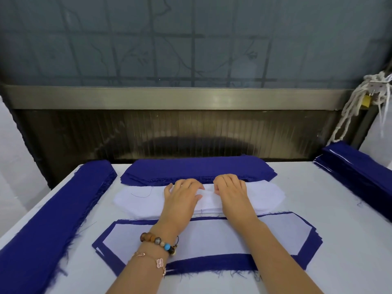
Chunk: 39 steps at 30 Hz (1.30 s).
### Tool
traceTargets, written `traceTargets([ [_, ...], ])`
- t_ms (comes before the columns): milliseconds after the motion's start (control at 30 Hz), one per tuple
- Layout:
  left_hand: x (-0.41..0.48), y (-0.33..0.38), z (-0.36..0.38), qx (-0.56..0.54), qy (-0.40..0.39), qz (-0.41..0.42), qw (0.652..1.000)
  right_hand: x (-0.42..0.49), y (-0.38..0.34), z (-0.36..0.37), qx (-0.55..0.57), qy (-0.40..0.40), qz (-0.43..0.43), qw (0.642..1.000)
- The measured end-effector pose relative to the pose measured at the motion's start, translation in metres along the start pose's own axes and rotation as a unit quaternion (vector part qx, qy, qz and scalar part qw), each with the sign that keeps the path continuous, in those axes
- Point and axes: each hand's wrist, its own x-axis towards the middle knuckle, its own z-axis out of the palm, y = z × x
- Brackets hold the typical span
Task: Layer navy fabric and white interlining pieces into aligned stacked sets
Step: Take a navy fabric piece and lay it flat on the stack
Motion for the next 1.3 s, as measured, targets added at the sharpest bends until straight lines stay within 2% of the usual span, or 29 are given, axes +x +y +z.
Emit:
traceTargets([
  [200, 0.002, 0.005, -0.004, -0.014, 0.019, -0.015, 1.000, -0.003, -0.002, -0.003, 0.083, 0.038, 0.011, 0.996],
  [267, -0.001, 0.005, -0.005, -0.002, 0.027, 0.001, 1.000, -0.003, -0.001, -0.004, 0.090, 0.014, 0.024, 0.996],
  [433, -0.005, 0.004, -0.006, 0.027, 0.043, 0.032, 0.998, 0.002, 0.001, -0.006, 0.006, -0.071, 0.024, 0.997],
  [567, -0.006, 0.002, -0.006, 0.016, 0.060, 0.031, 0.998, 0.004, 0.006, -0.010, -0.018, -0.070, 0.020, 0.997],
  [833, -0.005, -0.006, -0.004, 0.023, 0.054, 0.005, 0.998, -0.003, 0.023, -0.023, -0.105, -0.021, 0.083, 0.991],
  [933, -0.004, -0.006, -0.003, -0.038, 0.060, -0.007, 0.997, -0.004, 0.037, -0.026, -0.062, -0.046, 0.084, 0.994],
  [1033, -0.004, -0.007, -0.003, -0.091, 0.061, -0.037, 0.993, -0.005, 0.052, -0.032, 0.040, -0.029, 0.065, 0.997],
  [1133, -0.005, -0.007, -0.002, -0.058, 0.065, -0.059, 0.995, -0.011, 0.067, -0.037, 0.101, -0.004, 0.086, 0.991],
  [1300, -0.004, -0.010, -0.005, 0.053, 0.074, -0.127, 0.988, -0.015, 0.092, -0.040, 0.018, -0.031, 0.200, 0.979],
])
